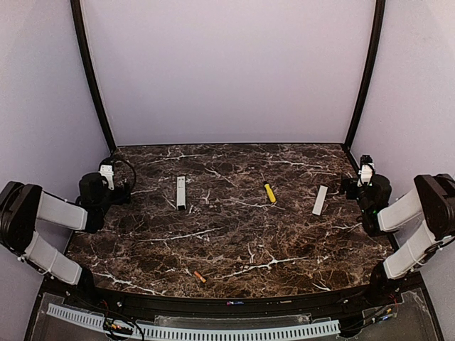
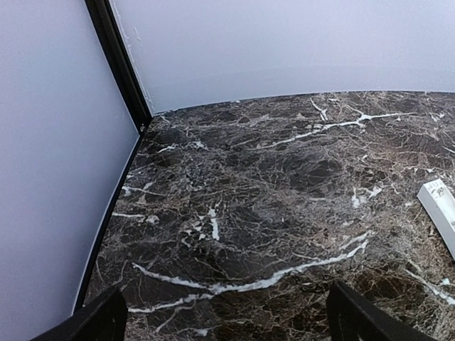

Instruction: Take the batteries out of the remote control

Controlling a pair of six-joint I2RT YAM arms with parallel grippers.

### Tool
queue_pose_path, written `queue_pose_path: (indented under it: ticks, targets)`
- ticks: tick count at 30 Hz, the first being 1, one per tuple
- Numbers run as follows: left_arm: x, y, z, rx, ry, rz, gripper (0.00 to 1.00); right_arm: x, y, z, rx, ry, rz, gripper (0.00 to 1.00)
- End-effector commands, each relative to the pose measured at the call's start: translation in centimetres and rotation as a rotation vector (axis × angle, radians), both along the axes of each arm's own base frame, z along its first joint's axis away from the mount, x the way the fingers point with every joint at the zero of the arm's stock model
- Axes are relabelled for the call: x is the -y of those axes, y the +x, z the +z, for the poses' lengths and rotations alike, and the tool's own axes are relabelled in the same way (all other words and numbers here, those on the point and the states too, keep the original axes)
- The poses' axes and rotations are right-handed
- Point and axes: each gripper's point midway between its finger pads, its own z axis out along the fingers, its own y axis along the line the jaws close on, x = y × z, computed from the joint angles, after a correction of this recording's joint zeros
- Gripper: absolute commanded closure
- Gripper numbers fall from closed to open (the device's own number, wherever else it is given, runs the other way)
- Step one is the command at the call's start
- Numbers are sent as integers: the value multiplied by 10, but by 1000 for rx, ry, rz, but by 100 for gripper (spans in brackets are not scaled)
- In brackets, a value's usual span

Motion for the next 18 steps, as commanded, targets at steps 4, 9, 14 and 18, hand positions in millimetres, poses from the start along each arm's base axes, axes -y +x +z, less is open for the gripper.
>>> queue_pose_path:
  ticks: [4, 9, 14, 18]
  targets:
    - [-5, 10, -13, 29, -14, -25, 2, 3, 4, 4, 15, 10, -8, 1]
    - [0, 7, -18, 38, -25, -63, 2, 3, 4, 4, 15, 10, -8, 1]
    - [1, 4, -18, 73, -22, -79, 1, 3, 4, 4, 16, 9, -9, 1]
    - [1, 3, -18, 74, -18, -78, 1, 3, 4, 4, 14, 9, -8, 1]
